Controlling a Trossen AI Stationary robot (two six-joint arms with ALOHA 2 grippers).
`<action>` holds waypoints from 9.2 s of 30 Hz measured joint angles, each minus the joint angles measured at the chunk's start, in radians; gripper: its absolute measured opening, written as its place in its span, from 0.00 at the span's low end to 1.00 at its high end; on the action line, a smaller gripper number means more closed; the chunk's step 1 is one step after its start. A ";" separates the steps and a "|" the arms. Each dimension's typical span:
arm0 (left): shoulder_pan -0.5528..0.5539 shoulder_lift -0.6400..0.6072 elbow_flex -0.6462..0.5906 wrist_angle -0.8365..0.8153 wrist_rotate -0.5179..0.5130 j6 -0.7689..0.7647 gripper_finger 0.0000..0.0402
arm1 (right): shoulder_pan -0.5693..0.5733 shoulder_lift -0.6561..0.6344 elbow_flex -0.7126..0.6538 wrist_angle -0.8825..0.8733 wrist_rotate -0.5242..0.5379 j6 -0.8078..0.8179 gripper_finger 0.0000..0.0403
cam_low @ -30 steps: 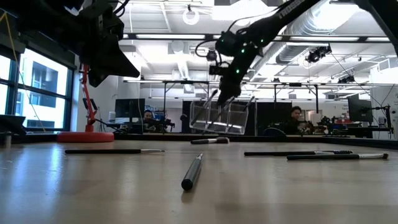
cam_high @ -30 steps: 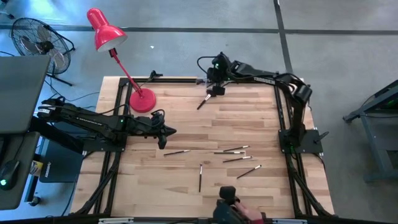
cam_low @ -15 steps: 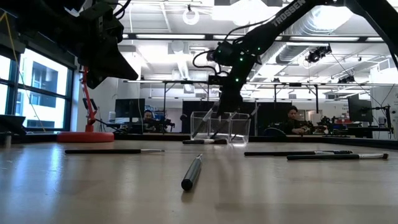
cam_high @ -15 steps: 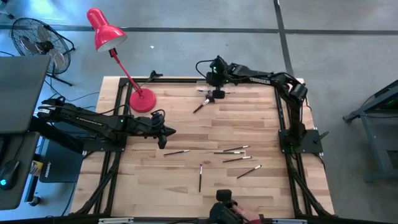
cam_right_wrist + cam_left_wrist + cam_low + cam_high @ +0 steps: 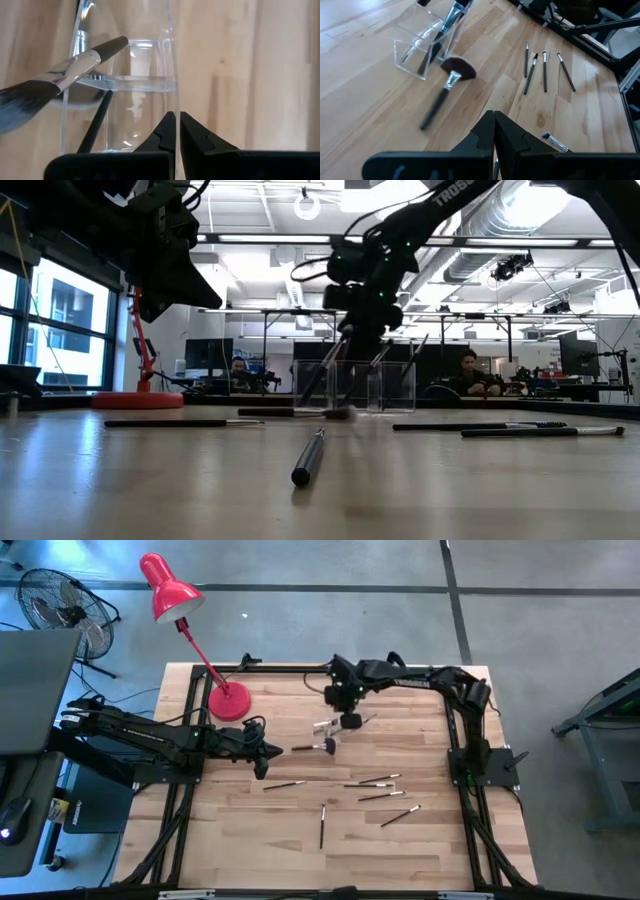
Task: Put items in baskets/containers
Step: Adjust the transparent organizer, then put the highlighter brush into the transparent organizer
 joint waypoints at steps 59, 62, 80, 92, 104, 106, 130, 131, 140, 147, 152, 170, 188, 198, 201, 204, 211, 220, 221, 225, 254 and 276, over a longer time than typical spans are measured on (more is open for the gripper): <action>0.000 0.000 -0.001 -0.009 0.000 0.023 0.00 | -0.079 0.029 0.120 -0.042 0.072 0.064 0.33; 0.000 0.000 -0.001 -0.009 0.003 0.028 0.00 | -0.079 -0.003 0.120 -0.040 0.102 0.080 0.36; 0.000 0.000 -0.001 -0.006 -0.013 0.023 0.05 | -0.082 -0.455 -0.186 -0.120 0.073 0.462 0.23; 0.001 0.025 0.030 -0.030 -0.124 0.057 0.30 | 0.237 -1.073 -0.807 0.173 0.239 1.037 0.04; 0.130 0.378 0.349 -0.274 0.059 0.208 0.33 | 0.449 -1.097 -0.987 0.234 0.339 1.239 0.00; 0.152 0.458 0.413 -0.318 0.075 0.206 0.33 | 0.453 -1.097 -0.990 0.236 0.341 1.239 0.01; 0.216 0.962 0.940 -0.666 0.217 0.205 0.33 | 0.453 -1.099 -0.990 0.244 0.194 1.047 0.00; 0.216 0.976 0.939 -0.677 0.217 0.210 0.33 | 0.453 -1.099 -0.990 0.247 0.184 1.047 0.01; 0.215 1.057 0.942 -0.669 0.223 0.196 0.33 | 0.453 -1.099 -0.990 0.247 0.153 1.028 0.01; 0.203 1.065 0.944 -0.670 0.293 0.165 0.33 | 0.454 -1.099 -0.990 0.249 0.129 1.028 0.00; 0.191 1.071 1.006 -0.728 0.322 0.151 0.33 | 0.454 -1.099 -0.990 0.250 0.133 1.023 0.01; 0.172 1.014 1.087 -0.967 0.123 0.464 0.33 | 0.454 -1.099 -0.990 0.296 0.181 1.036 0.01; 0.237 0.669 0.616 -0.613 0.217 0.557 0.33 | 0.452 -1.099 -0.990 0.372 0.340 1.232 0.01; 0.312 0.751 0.620 -0.494 0.244 0.625 0.33 | 0.452 -1.099 -0.989 0.400 0.404 1.242 0.01; 0.330 0.772 0.616 -0.499 0.250 0.627 0.33 | 0.452 -1.099 -0.989 0.404 0.405 1.252 0.00; 0.335 0.783 0.616 -0.493 0.266 0.658 0.33 | 0.452 -1.099 -0.990 0.403 0.405 1.262 0.01; 0.334 0.784 0.617 -0.479 0.292 0.687 0.33 | 0.452 -1.099 -0.989 0.403 0.409 1.262 0.01; 0.334 0.784 0.617 -0.459 0.303 0.686 0.33 | 0.452 -1.099 -0.989 0.403 0.419 1.258 0.01; 0.334 0.784 0.617 -0.460 0.303 0.686 0.33 | 0.452 -1.099 -0.990 0.403 0.419 1.258 0.01; 0.334 0.785 0.617 -0.461 0.318 0.686 0.33 | 0.452 -1.099 -0.989 0.403 0.414 1.253 0.01; 0.264 0.869 0.685 -0.580 0.436 0.437 0.08 | 0.453 -1.099 -0.989 0.403 0.322 1.171 0.00; 0.208 0.352 0.404 -0.004 0.201 0.174 0.08 | 0.452 -1.099 -0.989 0.278 0.365 1.073 0.01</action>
